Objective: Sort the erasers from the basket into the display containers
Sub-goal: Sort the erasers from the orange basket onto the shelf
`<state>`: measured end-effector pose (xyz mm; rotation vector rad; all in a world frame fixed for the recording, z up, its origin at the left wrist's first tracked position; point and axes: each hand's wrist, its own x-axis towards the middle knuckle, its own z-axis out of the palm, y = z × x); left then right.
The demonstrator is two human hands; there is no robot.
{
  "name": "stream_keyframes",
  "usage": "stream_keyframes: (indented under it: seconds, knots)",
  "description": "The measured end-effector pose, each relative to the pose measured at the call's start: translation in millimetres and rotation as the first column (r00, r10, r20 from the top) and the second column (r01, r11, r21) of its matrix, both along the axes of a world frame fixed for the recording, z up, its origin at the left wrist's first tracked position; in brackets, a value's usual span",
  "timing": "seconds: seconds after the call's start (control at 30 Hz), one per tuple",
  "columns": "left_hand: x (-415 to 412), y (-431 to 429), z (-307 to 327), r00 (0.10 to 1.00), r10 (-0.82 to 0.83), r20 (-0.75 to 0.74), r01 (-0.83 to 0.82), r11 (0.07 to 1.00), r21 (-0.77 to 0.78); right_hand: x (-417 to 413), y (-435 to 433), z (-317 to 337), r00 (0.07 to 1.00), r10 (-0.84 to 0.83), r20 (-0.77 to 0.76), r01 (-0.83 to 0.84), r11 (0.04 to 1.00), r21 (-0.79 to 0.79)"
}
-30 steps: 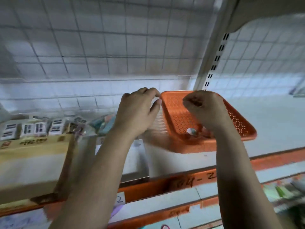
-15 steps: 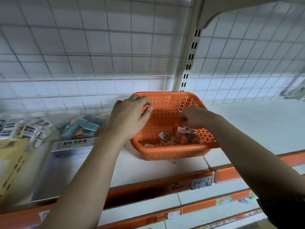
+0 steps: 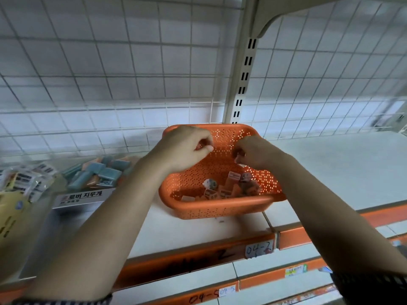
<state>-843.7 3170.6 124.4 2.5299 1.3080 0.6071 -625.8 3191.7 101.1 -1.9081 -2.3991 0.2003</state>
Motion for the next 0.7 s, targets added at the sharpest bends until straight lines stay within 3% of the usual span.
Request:
stream_keyframes:
  seconds: [0.07,0.17,0.23,0.33,0.43,0.7]
  knots:
    - [14,11,5,0.98,-0.089,-0.176,0.075,0.993,-0.086,7,-11,8,0.976,-0.084,-0.2,0.108,0.988,0.113]
    - [45,24,4,0.865,-0.197,-0.463,0.143,0.978,-0.149,13,-32,6,0.775,-0.179,-0.606,0.349,0.921,0.174]
    - [66,30,-5,0.811,-0.21,-0.546,0.157,0.977,-0.142,10,-40,-3,0.689,-0.147,-0.71,0.419,0.88,0.225]
    - [87,41,-25,0.819,-0.173,-0.548,0.116,0.984,-0.137,6,-43,-9,0.614,-0.102,-0.783,0.48,0.835,0.268]
    - [91,58,-51,0.876,-0.179,-0.448,0.091,0.973,-0.21,10,-42,-9,0.538,-0.106,-0.836,0.537,0.808,0.242]
    - [90,70,-71,0.921,-0.243,-0.304,0.124,0.924,-0.362,10,-39,-13,0.548,-0.117,-0.828,0.525,0.819,0.231]
